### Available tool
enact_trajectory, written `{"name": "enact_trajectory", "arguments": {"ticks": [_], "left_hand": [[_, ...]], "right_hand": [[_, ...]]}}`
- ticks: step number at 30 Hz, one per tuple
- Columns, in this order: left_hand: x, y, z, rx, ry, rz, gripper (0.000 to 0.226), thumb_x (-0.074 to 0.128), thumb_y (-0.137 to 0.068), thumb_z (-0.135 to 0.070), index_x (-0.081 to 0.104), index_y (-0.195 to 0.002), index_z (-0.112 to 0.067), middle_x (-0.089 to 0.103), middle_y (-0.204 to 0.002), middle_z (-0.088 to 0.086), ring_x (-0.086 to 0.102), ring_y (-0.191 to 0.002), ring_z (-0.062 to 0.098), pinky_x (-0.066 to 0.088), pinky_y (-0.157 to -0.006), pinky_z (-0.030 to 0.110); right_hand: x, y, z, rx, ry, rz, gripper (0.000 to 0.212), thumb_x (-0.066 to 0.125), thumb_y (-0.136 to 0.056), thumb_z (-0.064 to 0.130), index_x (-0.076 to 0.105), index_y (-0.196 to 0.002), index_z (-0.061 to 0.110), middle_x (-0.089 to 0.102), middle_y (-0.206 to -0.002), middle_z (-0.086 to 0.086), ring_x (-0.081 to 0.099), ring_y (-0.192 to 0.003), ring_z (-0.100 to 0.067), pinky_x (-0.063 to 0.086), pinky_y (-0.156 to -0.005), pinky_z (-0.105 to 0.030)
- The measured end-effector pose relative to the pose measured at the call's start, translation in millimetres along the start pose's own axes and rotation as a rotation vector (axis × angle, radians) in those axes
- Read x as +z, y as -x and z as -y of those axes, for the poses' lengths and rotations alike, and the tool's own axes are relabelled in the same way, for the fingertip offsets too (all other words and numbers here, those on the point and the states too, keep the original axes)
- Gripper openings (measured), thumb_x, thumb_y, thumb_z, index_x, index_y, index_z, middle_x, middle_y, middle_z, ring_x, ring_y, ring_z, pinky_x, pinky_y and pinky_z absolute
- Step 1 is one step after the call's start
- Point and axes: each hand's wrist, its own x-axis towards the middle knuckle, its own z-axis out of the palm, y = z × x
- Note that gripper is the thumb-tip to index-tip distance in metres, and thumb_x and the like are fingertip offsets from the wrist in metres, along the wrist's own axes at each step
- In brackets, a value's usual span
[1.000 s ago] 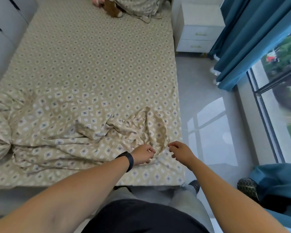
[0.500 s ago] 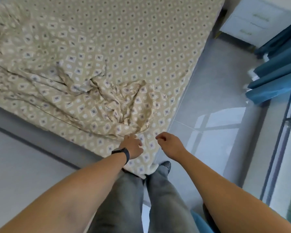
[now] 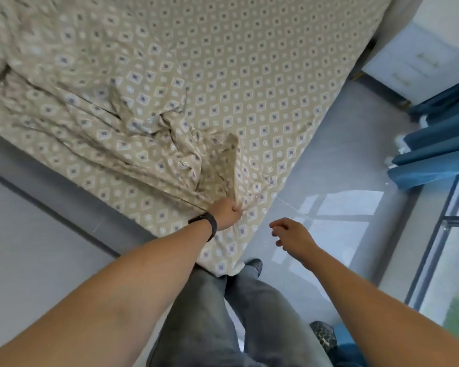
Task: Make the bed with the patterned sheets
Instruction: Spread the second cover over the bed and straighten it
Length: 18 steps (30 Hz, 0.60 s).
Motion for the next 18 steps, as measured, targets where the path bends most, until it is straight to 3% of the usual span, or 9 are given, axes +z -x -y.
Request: {"name": "enact_trajectory", "arguments": {"ticks": [2, 5, 7, 8, 10, 11, 13, 15, 18], "left_hand": [[-30, 49, -12, 0.058, 0.119, -0.042, 0.006, 0.069, -0.089, -0.019, 0.064, -0.090, -0.017, 0.059, -0.086, -0.004, 0.059, -0.081, 0.016, 0.051, -0.076, 0.032], [-67, 112, -25, 0.059, 0.270, -0.037, 0.034, 0.069, -0.090, -0.013, 0.059, -0.121, -0.019, 0.058, -0.119, -0.001, 0.060, -0.108, 0.023, 0.048, -0.082, 0.030], [-84, 145, -28, 0.082, 0.361, -0.104, 0.040, 0.068, -0.089, -0.008, 0.059, -0.126, -0.022, 0.055, -0.129, -0.002, 0.054, -0.119, 0.016, 0.047, -0.083, 0.023], [-91, 163, -32, 0.103, 0.400, -0.159, 0.039, 0.069, -0.089, -0.007, 0.062, -0.124, -0.023, 0.055, -0.129, -0.003, 0.053, -0.120, 0.012, 0.047, -0.082, 0.020], [-98, 191, -35, 0.116, 0.479, -0.267, 0.031, 0.070, -0.088, -0.007, 0.071, -0.115, -0.023, 0.062, -0.125, -0.007, 0.059, -0.111, 0.007, 0.051, -0.082, 0.019], [-97, 197, -35, 0.124, 0.527, -0.281, 0.027, 0.071, -0.088, -0.007, 0.074, -0.110, -0.023, 0.067, -0.118, -0.007, 0.063, -0.102, 0.007, 0.052, -0.081, 0.022], [-95, 214, -38, 0.112, 0.634, -0.359, 0.020, 0.072, -0.088, -0.010, 0.077, -0.104, -0.021, 0.073, -0.102, -0.002, 0.065, -0.085, 0.010, 0.051, -0.073, 0.023], [-86, 222, -43, 0.068, 0.713, -0.470, 0.015, 0.072, -0.091, -0.015, 0.076, -0.105, -0.016, 0.075, -0.095, 0.007, 0.064, -0.080, 0.012, 0.048, -0.067, 0.019], [-69, 229, -51, 0.002, 0.802, -0.610, 0.013, 0.069, -0.094, -0.022, 0.073, -0.103, -0.013, 0.075, -0.093, 0.010, 0.061, -0.075, 0.010, 0.046, -0.063, 0.017]], "right_hand": [[0, 6, 18, 0.090, -0.238, -0.012, 0.026, 0.053, -0.101, 0.022, 0.065, -0.120, 0.010, 0.067, -0.102, -0.006, 0.061, -0.078, -0.020, 0.052, -0.071, -0.030], [9, 11, 47, 0.261, -0.589, 0.079, 0.041, 0.062, -0.098, 0.035, 0.054, -0.129, 0.009, 0.057, -0.119, -0.012, 0.060, -0.096, -0.028, 0.058, -0.076, -0.037], [19, 5, 64, 0.351, -0.677, 0.213, 0.063, 0.071, -0.091, 0.047, 0.043, -0.142, 0.023, 0.043, -0.142, -0.017, 0.055, -0.115, -0.037, 0.058, -0.087, -0.049], [24, 1, 71, 0.398, -0.699, 0.278, 0.075, 0.076, -0.085, 0.051, 0.039, -0.146, 0.028, 0.038, -0.146, -0.018, 0.055, -0.115, -0.039, 0.058, -0.089, -0.051], [38, -3, 92, 0.459, -0.758, 0.479, 0.082, 0.080, -0.081, 0.055, 0.034, -0.144, 0.030, 0.049, -0.135, -0.020, 0.062, -0.099, -0.034, 0.058, -0.083, -0.044], [44, -4, 101, 0.465, -0.763, 0.567, 0.079, 0.076, -0.082, 0.058, 0.034, -0.140, 0.025, 0.058, -0.116, -0.017, 0.062, -0.084, -0.028, 0.056, -0.076, -0.038], [58, -1, 132, 0.392, -0.660, 0.693, 0.077, 0.065, -0.087, 0.065, 0.047, -0.130, 0.004, 0.055, -0.078, -0.007, 0.050, -0.060, -0.019, 0.047, -0.063, -0.030], [72, 2, 163, 0.282, -0.526, 0.742, 0.058, 0.056, -0.096, 0.060, 0.063, -0.109, 0.004, 0.055, -0.074, -0.006, 0.052, -0.055, -0.017, 0.047, -0.054, -0.026], [78, 4, 187, 0.107, -0.281, 0.647, 0.028, 0.058, -0.097, 0.030, 0.068, -0.110, 0.008, 0.062, -0.086, -0.006, 0.057, -0.070, -0.017, 0.046, -0.057, -0.024]]}}
